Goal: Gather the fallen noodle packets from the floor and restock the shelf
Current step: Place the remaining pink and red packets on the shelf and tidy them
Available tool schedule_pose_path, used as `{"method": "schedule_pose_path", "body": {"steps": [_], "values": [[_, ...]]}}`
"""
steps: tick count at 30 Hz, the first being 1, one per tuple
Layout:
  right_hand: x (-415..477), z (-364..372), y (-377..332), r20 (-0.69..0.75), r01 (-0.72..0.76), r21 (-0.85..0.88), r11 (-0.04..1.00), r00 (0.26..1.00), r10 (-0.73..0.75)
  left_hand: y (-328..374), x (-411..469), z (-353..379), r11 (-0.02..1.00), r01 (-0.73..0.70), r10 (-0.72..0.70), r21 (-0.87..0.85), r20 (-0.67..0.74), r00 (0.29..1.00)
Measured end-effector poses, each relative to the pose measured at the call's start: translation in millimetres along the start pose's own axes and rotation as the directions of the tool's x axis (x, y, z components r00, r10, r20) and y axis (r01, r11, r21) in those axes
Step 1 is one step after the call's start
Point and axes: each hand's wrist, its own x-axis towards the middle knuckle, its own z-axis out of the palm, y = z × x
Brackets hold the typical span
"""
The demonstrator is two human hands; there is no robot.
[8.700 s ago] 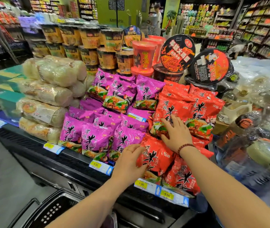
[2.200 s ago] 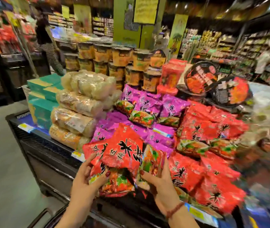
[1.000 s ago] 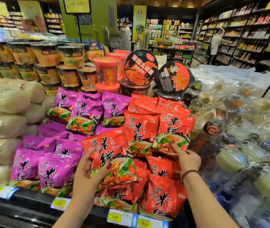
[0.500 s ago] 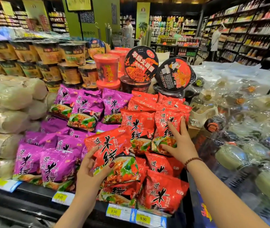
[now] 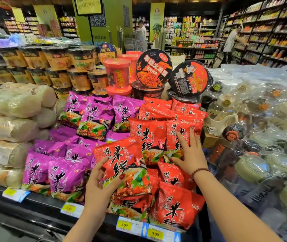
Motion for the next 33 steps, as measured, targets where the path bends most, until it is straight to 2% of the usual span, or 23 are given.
{"method": "schedule_pose_path", "body": {"steps": [4, 9, 10, 12, 14, 16, 19, 21, 25, 27, 30, 33], "values": [[-5.8, -12.3, 0.5, 0.02, -0.006, -0.053, 0.999, 1.0, 0.007, 0.6, -1.5, -1.7, 1.0, -0.008, 0.008, 0.005, 0.014, 1.0], [-26.3, -29.1, -15.1, -0.09, 0.044, 0.004, 0.999, 0.995, -0.044, 2.8, -1.1, 1.0, 1.0, -0.018, 0.018, 0.004, 0.043, 0.999], [-31.6, -31.2, -20.8, -0.121, 0.069, 0.064, 0.996, 0.991, -0.061, 3.5, -0.1, 2.3, 1.0, -0.02, 0.02, 0.002, 0.057, 0.998], [-42.5, -37.6, -37.8, -0.105, 0.103, 0.307, 0.946, 0.992, -0.074, 4.9, 3.6, 5.9, 1.0, -0.031, 0.031, 0.002, 0.082, 0.996], [-53.8, -46.4, -58.2, 0.055, 0.062, 0.598, 0.799, 0.991, -0.118, 5.9, 9.6, 10.7, 0.998, -0.055, 0.054, 0.006, 0.118, 0.992], [-62.8, -50.7, -76.5, 0.193, 0.005, 0.731, 0.682, 0.958, -0.214, 6.8, 17.3, 17.0, 0.996, -0.087, 0.082, 0.021, 0.177, 0.981], [-64.3, -46.9, -87.8, 0.146, 0.067, 0.741, 0.669, 0.955, -0.258, 9.4, 32.3, 26.9, 0.99, -0.119, 0.097, 0.07, 0.265, 0.959], [-61.2, -43.2, -87.3, 0.092, 0.062, 0.757, 0.65, 0.975, -0.2, 12.1, 43.3, 31.1, 0.98, -0.159, 0.109, 0.121, 0.342, 0.933], [-56.4, -34.3, -83.3, 0.026, 0.033, 0.767, 0.64, 0.996, -0.083, 10.1, 68.3, 28.3, 0.93, -0.265, 0.088, 0.253, 0.55, 0.831], [-54.2, -28.5, -84.9, 0.015, 0.032, 0.725, 0.688, 0.998, -0.063, 9.1, 78.1, 28.0, 0.868, -0.366, 0.104, 0.335, 0.599, 0.794], [-49.2, -17.2, -88.3, 0.055, 0.022, 0.634, 0.773, 0.996, -0.074, 9.1, 94.0, 32.3, 0.777, -0.456, 0.121, 0.433, 0.609, 0.784], [-45.2, -9.1, -92.6, 0.065, 0.0, 0.438, 0.899, 0.997, -0.032, 6.8, 109.6, 36.2, 0.668, -0.508, 0.088, 0.544, 0.62, 0.78]]}}
